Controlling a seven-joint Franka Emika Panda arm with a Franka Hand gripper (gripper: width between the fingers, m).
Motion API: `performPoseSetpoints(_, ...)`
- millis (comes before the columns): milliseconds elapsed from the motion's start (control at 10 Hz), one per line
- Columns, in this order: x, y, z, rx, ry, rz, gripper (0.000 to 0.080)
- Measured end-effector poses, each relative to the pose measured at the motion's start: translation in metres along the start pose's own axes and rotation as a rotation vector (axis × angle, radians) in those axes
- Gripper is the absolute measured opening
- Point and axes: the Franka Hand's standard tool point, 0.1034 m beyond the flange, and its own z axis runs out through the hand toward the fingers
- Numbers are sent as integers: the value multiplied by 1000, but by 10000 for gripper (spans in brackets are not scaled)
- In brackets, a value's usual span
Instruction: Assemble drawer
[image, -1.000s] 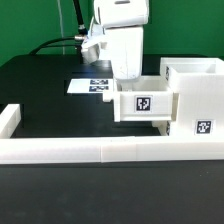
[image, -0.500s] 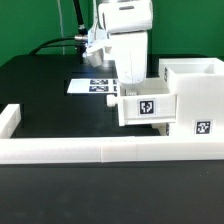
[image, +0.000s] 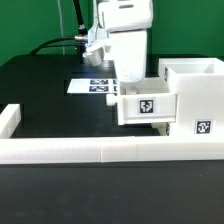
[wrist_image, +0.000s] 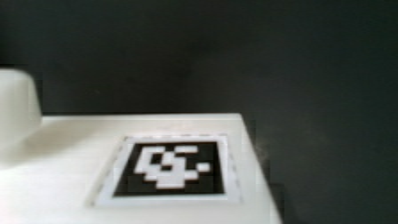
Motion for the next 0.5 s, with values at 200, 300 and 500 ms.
performPoseSetpoints(200,2,-1,1,2,0,-2,44)
performPoseSetpoints(300,2,-1,1,3,-1,-2,44)
performPoseSetpoints(500,9,-4,2,7,0,-9,44)
